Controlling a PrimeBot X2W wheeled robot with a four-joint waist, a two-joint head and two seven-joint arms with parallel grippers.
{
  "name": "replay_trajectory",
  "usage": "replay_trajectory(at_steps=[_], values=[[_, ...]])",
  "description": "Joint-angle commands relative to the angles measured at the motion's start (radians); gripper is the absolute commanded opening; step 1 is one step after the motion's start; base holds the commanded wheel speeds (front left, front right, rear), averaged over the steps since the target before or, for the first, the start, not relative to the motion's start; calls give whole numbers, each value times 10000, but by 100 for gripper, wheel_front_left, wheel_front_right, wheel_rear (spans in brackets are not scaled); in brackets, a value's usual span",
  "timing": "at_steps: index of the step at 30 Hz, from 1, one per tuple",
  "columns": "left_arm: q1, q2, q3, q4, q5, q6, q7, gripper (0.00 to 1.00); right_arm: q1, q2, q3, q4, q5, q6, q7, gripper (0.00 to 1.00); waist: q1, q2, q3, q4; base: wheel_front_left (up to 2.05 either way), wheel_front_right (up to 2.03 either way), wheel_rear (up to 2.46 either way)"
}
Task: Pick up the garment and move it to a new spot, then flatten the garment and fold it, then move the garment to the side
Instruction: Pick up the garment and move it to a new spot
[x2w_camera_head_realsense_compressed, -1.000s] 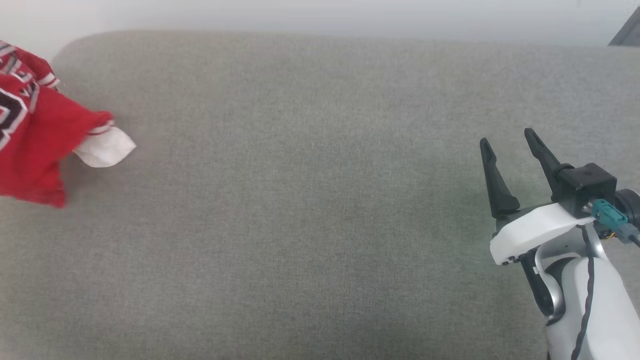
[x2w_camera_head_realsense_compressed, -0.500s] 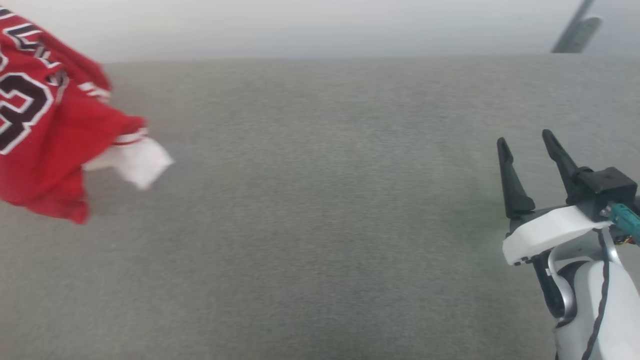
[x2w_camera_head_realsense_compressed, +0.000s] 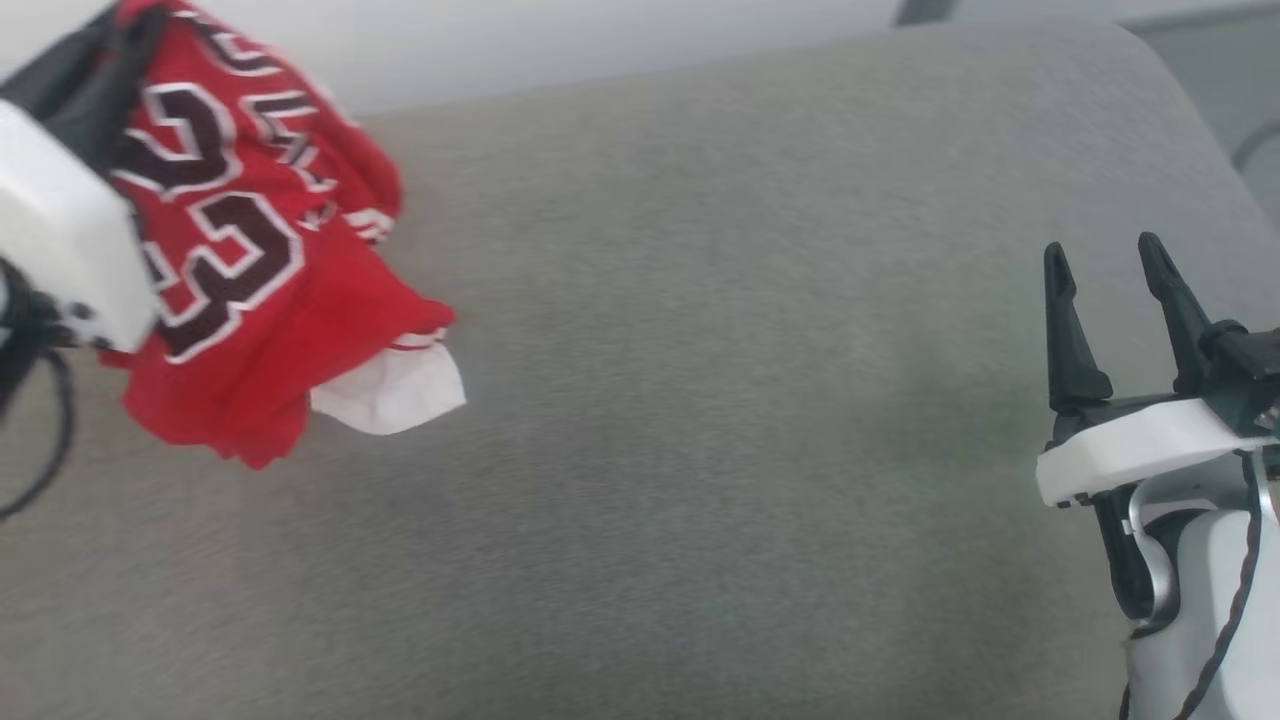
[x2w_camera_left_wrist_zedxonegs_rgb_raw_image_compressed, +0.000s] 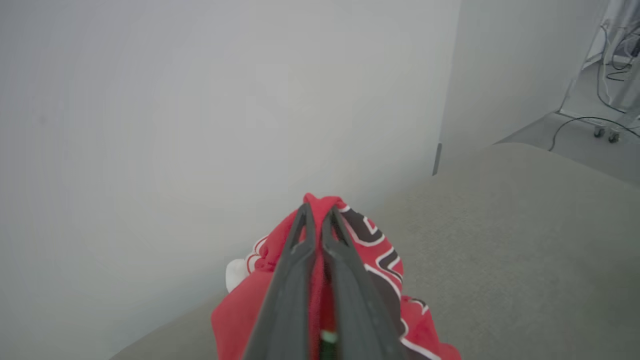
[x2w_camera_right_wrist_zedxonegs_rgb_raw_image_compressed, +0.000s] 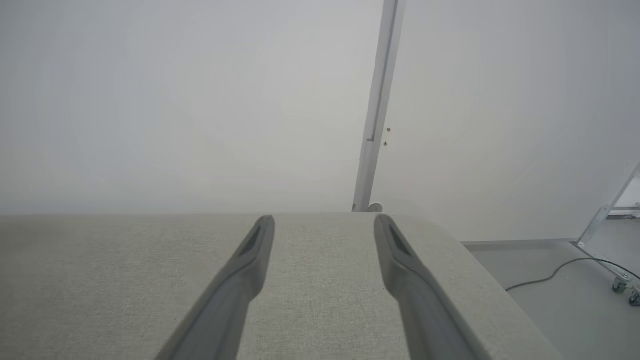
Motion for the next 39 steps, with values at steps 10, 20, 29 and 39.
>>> replay_trajectory(at_steps=[10, 20, 29, 39], values=[[-228, -924, -1275, -75, 364, 246, 689, 0, 159, 306, -123, 521, 128, 1, -551, 100, 0, -1, 683, -1063, 0, 0, 0], [1940, -1385, -2343, 1247, 83, 635, 715, 0, 19, 364, 389, 1250, 380, 1, -943, 100, 0, -1, 833, -1057, 0, 0, 0], [3045, -2234, -3499, 3692, -101, -72, 342, 0, -262, 358, 772, 1692, 440, 1, -1055, 100, 0, -1, 834, -868, 0, 0, 0], [2794, -3294, -3887, 5816, -414, -966, -108, 100, -318, 358, 834, 1776, 184, 1, -950, 100, 0, -1, 434, -473, 0, 0, 0]])
